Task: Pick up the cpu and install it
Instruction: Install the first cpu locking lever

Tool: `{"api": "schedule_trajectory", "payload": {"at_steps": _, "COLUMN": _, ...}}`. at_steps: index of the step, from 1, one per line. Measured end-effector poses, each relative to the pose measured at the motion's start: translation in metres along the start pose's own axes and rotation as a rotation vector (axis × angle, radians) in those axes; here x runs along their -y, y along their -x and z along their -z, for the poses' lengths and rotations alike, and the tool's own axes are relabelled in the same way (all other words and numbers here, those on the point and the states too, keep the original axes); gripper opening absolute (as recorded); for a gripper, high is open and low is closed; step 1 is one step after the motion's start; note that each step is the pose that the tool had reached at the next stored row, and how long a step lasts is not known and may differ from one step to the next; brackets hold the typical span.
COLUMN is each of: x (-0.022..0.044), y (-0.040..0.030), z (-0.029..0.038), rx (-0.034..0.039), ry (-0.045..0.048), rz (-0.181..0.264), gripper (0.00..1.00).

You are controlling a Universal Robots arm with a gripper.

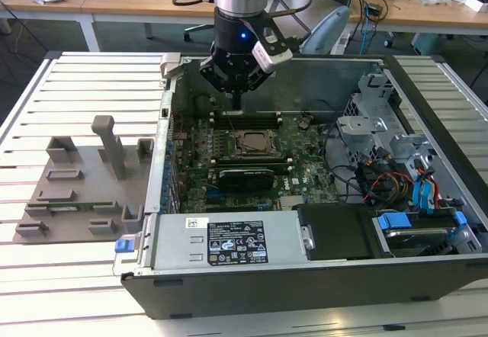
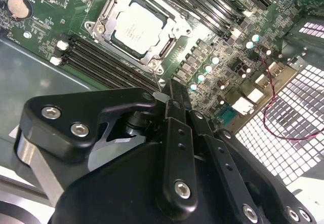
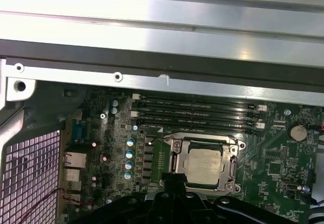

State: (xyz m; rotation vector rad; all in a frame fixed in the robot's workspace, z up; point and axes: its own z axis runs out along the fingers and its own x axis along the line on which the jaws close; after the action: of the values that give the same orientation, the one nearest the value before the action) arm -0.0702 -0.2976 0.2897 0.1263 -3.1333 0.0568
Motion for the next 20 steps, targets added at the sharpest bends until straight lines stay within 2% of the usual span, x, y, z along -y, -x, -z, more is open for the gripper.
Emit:
{"api": "schedule_trajectory", "payload": {"at_steps": 7, "x": -0.0011, "y": -0.0088, "z": -0.0011, "rx": -0.0002, "ry": -0.0002, "rz": 0.000, "gripper": 0.11}}
{"api": "schedule_trajectory", "payload": {"at_steps": 11, "x": -0.0027, "y": -0.0171, "z": -0.0079, "rx": -0.0001, "ry": -0.0001, "rz": 0.000, "gripper": 0.11}}
{"api": "schedule_trajectory", "payload": {"at_steps": 16, "x": -0.0111, "y": -0.0276, "z": -0.0124, "rx": -0.0001, "ry": 0.0000, "rz": 0.000, "gripper": 0.11}}
{"api": "schedule_trajectory", "payload": {"at_steps": 18, "x": -0.0163, "y": -0.0292, "z": -0.0142, "rx": -0.0001, "ry": -0.0001, "rz": 0.000, "gripper": 0.11}}
{"api": "schedule_trajectory", "payload": {"at_steps": 20, "x": -0.0227, "y": -0.0290, "z": -0.0195, "rx": 0.0000, "ry": 0.0000, "rz": 0.000, "gripper": 0.11}}
